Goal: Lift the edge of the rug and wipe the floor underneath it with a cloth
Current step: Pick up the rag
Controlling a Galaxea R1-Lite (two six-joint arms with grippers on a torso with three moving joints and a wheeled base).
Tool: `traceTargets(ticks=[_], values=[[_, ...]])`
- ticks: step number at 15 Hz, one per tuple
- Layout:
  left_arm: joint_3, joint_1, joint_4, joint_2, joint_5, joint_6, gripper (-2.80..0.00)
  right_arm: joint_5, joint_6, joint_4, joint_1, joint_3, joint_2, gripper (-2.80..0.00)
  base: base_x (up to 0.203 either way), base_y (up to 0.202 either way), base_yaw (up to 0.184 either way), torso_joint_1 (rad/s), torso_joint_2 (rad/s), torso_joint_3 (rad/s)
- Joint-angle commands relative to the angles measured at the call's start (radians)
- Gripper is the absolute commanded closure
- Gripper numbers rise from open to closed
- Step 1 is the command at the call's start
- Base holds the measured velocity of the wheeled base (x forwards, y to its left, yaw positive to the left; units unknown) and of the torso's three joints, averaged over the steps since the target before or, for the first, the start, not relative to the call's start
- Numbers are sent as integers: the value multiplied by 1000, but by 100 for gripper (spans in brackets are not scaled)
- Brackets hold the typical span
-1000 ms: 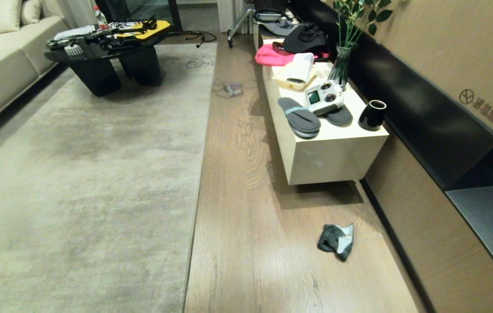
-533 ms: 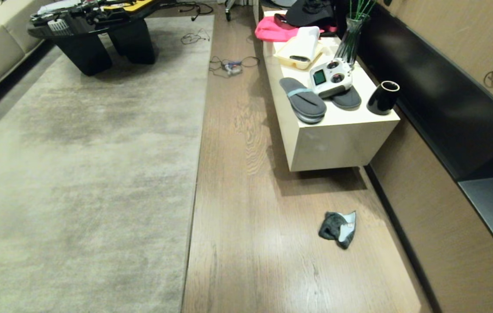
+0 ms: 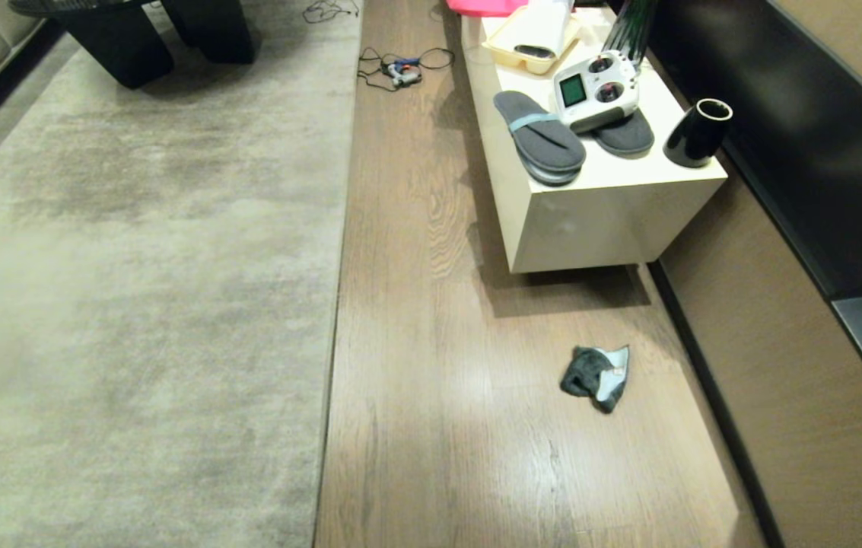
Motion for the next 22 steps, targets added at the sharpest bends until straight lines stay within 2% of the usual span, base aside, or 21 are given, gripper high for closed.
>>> traceTargets(ticks=[1, 22], values=[[0, 0, 0, 2, 0, 0, 0, -1, 1, 0, 0, 0, 1, 0, 0, 0, 0, 6, 1, -201], [0, 0, 2, 2, 0, 0, 0, -1, 1, 0, 0, 0, 0, 0, 0, 0, 0, 2, 3, -197]])
